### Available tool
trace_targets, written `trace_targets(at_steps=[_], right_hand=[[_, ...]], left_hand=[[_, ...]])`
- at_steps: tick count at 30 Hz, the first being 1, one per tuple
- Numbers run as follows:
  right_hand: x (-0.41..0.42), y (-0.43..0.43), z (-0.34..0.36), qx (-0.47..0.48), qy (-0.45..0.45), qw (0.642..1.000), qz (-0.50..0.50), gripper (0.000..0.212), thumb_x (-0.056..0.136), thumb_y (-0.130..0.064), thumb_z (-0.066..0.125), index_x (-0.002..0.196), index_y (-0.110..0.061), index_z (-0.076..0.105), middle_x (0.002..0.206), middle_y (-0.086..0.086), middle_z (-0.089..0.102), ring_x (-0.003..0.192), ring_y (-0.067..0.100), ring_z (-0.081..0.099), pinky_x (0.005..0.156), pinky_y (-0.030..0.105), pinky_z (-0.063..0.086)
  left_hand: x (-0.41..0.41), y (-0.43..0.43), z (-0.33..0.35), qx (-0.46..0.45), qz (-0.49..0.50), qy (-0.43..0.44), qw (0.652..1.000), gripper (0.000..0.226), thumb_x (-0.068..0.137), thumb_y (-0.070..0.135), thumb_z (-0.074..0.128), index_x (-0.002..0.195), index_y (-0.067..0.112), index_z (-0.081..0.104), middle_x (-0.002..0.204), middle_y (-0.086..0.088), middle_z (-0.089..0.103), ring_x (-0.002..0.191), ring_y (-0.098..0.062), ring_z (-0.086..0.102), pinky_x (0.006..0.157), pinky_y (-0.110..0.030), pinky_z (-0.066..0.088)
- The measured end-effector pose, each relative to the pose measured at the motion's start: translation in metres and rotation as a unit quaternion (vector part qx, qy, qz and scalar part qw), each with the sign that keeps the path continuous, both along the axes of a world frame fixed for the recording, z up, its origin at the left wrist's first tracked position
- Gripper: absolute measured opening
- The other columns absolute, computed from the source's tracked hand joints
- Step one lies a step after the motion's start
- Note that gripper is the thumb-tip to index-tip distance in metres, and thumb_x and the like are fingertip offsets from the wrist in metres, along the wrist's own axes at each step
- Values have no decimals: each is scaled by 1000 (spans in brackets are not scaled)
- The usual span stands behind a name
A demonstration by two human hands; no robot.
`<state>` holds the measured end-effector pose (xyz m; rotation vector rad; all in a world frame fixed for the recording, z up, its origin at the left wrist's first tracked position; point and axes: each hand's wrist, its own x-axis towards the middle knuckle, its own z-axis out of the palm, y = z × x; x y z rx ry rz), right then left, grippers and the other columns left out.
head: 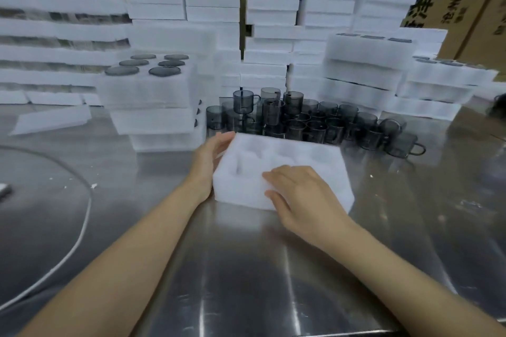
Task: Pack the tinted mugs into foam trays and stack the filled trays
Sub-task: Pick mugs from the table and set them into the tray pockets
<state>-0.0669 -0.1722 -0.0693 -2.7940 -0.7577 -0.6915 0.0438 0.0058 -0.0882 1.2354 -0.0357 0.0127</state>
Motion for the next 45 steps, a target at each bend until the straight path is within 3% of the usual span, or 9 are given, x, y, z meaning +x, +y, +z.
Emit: trace_targets(at_steps=[5, 9, 16, 20, 23, 27, 37, 42, 45], right_hand=[[28, -35, 31, 116, 195, 974, -9, 24, 89, -14, 63, 112, -23, 67, 104, -14, 63, 102, 3, 56, 92, 14, 39], [63, -36, 55, 223, 125, 967, -18, 13, 90, -19, 62, 97, -23, 72, 95, -17, 63, 84, -4, 58, 73, 1, 37], [166, -11, 64, 212, 107, 962, -137, 47, 96, -21, 54, 141, -14, 43, 143, 11, 32, 119, 27, 48, 99, 27, 35], [193, -6, 50, 179, 148, 953, -196, 38, 92, -31, 62, 123, -9, 58, 137, 15, 39, 114, 32, 51, 101, 40, 43], [190, -6, 44, 227, 101, 956, -158, 16, 89, -17, 66, 101, -6, 69, 111, 9, 60, 92, 22, 56, 90, 30, 47], [159, -14, 51, 341, 29, 938, -56, 5, 87, -14, 69, 91, -16, 67, 110, -6, 48, 98, 11, 50, 89, 15, 35], [107, -48, 21, 666, 229, 696, 143, 18, 96, 4, 49, 97, -8, 63, 105, 7, 67, 89, 12, 69, 81, 20, 52], [108, -49, 23, 693, 261, 655, 152, 17, 97, -1, 47, 98, -3, 64, 102, 11, 69, 93, 18, 69, 78, 22, 54], [106, -48, 27, 691, 267, 650, 172, 27, 95, -30, 55, 98, -9, 72, 96, 7, 71, 87, 18, 67, 76, 23, 53]], left_hand=[[-6, -3, -4, 229, -81, -97, 965, 61, 82, 33, 56, 140, 31, 38, 155, 3, 29, 142, -13, 28, 118, -36, 23], [-3, -5, -12, 348, -102, -154, 919, 60, 101, 39, 43, 153, 37, 14, 159, 23, -4, 143, 6, -2, 118, -32, 7], [-8, -3, -13, 388, -114, -159, 901, 70, 86, 76, 20, 150, 51, 6, 156, 32, -8, 141, 13, -11, 115, -28, -1], [-8, -5, -11, 386, -97, -155, 904, 72, 86, 75, 14, 152, 46, 8, 159, 27, -4, 143, 9, -8, 122, -35, -2], [-8, -5, -8, 367, -87, -141, 915, 74, 86, 70, 13, 153, 40, 9, 160, 24, 1, 144, 9, -2, 123, -35, 1], [-6, -5, -6, 355, -73, -122, 924, 60, 100, 55, 21, 155, 33, 11, 160, 21, 8, 143, 7, 7, 120, -26, 5], [-7, -6, -6, 361, -77, -125, 921, 54, 103, 41, 35, 154, 33, 17, 158, 18, 17, 145, -1, 14, 120, -30, 11], [-5, -6, -8, 356, -73, -121, 924, 53, 103, 42, 36, 153, 35, 18, 156, 20, 19, 141, 4, 15, 113, -22, 11], [-3, -6, -10, 355, -68, -123, 924, 53, 102, 40, 38, 152, 36, 20, 154, 21, 22, 132, 9, 19, 108, -19, 12]])
